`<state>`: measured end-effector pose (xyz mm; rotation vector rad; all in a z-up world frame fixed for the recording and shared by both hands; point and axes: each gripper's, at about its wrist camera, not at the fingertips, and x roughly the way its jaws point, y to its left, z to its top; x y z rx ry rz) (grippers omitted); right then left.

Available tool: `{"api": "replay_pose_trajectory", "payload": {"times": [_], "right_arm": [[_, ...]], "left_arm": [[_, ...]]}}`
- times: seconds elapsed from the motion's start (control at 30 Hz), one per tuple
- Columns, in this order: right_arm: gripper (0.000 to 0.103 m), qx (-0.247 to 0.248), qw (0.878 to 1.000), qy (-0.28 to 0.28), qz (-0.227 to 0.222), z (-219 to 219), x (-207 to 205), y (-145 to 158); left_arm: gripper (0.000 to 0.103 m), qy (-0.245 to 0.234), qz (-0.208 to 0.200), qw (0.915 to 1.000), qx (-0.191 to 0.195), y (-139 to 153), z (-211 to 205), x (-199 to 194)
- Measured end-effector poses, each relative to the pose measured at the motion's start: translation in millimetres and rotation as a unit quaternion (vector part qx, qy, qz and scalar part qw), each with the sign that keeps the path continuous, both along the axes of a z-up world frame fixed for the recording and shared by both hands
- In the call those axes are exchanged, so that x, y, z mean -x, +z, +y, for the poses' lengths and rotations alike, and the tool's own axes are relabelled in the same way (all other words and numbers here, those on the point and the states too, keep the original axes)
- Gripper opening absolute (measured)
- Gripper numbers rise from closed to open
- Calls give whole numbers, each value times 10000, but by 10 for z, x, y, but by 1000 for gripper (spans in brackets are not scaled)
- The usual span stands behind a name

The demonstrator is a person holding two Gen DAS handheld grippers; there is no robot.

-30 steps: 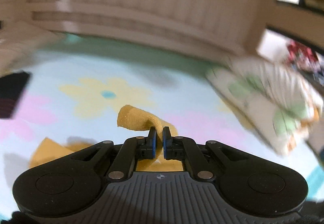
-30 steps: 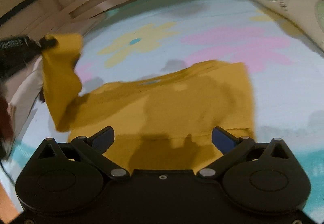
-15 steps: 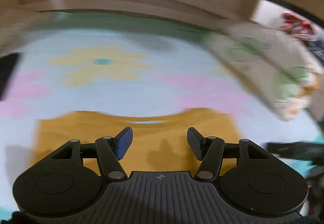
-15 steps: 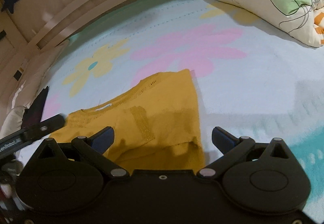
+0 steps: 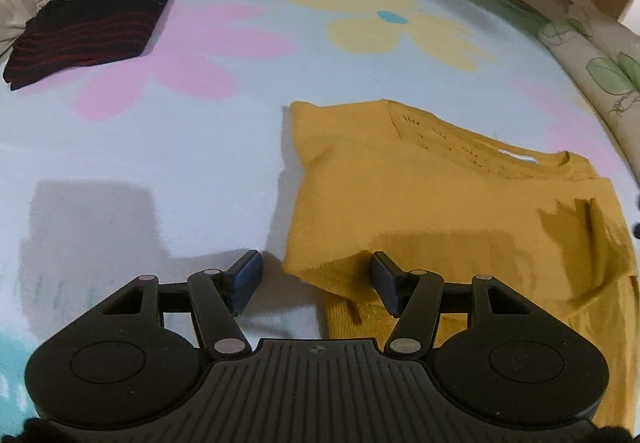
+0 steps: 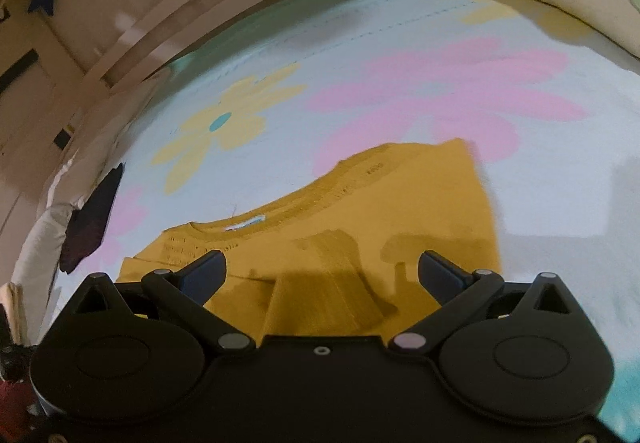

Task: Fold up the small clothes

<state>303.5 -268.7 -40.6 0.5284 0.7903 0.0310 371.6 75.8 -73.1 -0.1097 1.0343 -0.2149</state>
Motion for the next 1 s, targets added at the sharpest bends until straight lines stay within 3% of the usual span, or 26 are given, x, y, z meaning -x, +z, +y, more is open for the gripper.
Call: {"api": "replay_pose_trajectory", "payload": {"times": [0.1, 0.37, 0.4, 0.43, 0.5, 0.53, 0.67, 0.73, 0.83, 1.0], "right_arm": [[102, 143, 9998, 124, 80, 58, -112, -75], [79, 398, 9975, 260, 530, 150, -193, -288], [70, 491, 9970, 296, 518, 171, -181, -288], [50, 592, 9964, 345, 501, 195, -170, -274], [20, 657, 9958, 394, 510, 224, -173, -230], [17, 631, 9959, 452, 465, 233, -165, -183], [15, 1257, 9904, 475, -327, 268, -71, 245], [15, 1255, 9901, 211, -600, 132, -6, 400], [16, 1318, 9908, -46, -306, -62, 7, 306], [16, 1224, 9922, -69, 235, -171, -26, -2]], "left_arm": [[59, -143, -29, 9999, -23, -7, -3, -8], [59, -159, -16, 9996, 246, -48, 104, 70], [59, -167, -27, 9996, 245, -38, 101, 84], [59, -177, -42, 9996, 236, -41, 96, 86], [59, -188, -70, 9995, 226, -35, 95, 98], [59, -181, -76, 9995, 231, -32, 96, 97], [59, 152, -376, 9984, 381, 85, 176, 110], [59, 360, -582, 9967, 434, 158, 227, 105], [59, 522, -726, 9950, 455, 201, 246, 70], [59, 282, -545, 9974, 368, 101, 77, 24]]}}
